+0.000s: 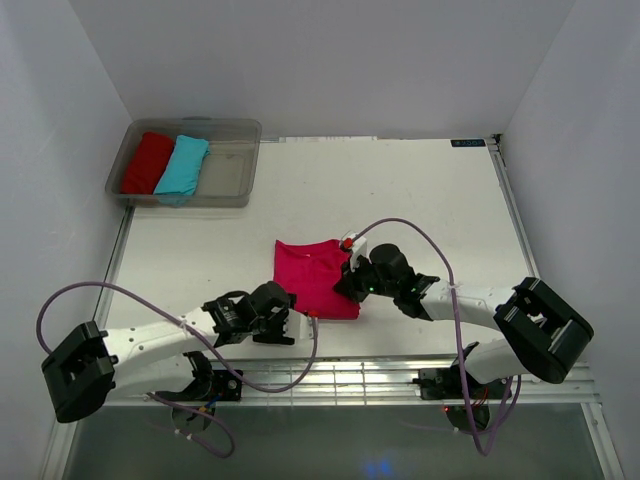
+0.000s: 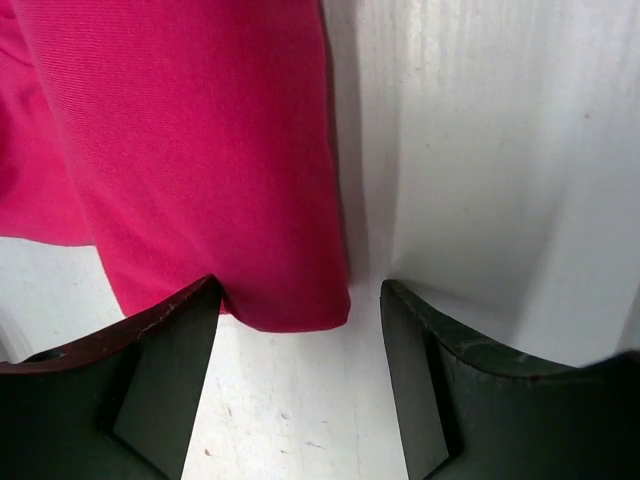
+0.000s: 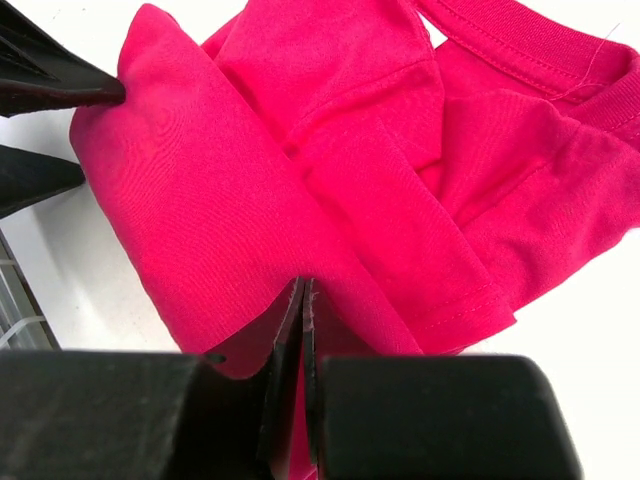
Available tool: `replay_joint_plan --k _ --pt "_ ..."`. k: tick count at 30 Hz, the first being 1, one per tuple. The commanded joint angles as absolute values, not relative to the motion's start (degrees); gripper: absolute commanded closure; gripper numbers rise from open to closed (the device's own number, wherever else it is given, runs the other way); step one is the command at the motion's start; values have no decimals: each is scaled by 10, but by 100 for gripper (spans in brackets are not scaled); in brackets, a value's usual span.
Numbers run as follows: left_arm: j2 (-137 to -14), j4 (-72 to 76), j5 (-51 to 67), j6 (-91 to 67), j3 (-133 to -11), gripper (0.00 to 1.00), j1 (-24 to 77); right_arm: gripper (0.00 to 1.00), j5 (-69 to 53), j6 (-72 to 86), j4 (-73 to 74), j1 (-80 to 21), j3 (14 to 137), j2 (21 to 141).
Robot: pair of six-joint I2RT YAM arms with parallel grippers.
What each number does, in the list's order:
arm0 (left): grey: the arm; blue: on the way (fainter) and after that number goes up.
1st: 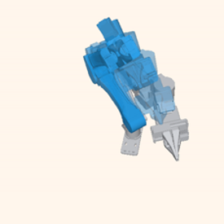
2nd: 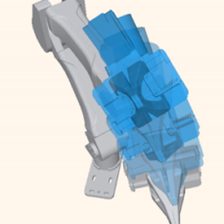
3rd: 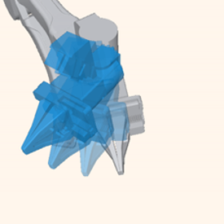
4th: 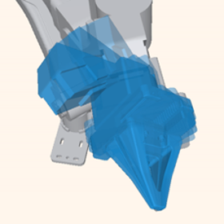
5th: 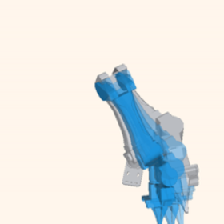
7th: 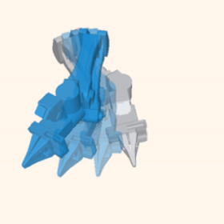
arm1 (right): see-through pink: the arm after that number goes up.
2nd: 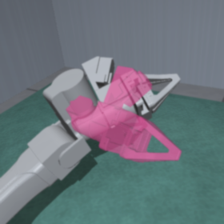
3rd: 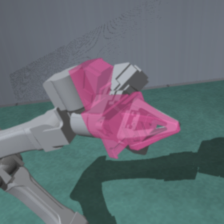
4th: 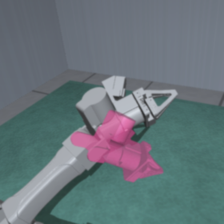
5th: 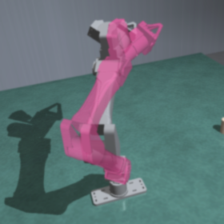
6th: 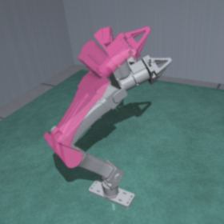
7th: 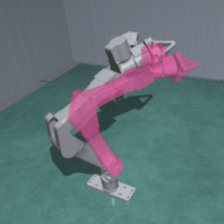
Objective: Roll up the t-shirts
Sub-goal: Roll the T-shirt to the center of the board.
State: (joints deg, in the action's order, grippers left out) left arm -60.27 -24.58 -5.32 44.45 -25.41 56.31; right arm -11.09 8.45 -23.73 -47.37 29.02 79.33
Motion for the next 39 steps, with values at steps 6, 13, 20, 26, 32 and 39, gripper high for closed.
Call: replay_joint_plan --k 6,13,20,26,32,39 --pt "-657 -195 -103 397 -248 37 573 90 -134 61 -236 -476 301 767" --pt "-644 -223 -95 380 -264 100 570 68 -144 -67 -162 -477 271 640" --pt "-634 -258 -24 367 -319 100 537 53 -113 -307 -94 -490 158 475" --pt "-645 -297 46 364 -354 100 507 52 -36 -416 -80 -569 149 471" --pt "-642 -304 59 362 -357 100 494 51 41 -439 -97 -627 158 521" --pt "-643 -307 68 373 -359 100 478 49 68 -443 -155 -635 142 576"
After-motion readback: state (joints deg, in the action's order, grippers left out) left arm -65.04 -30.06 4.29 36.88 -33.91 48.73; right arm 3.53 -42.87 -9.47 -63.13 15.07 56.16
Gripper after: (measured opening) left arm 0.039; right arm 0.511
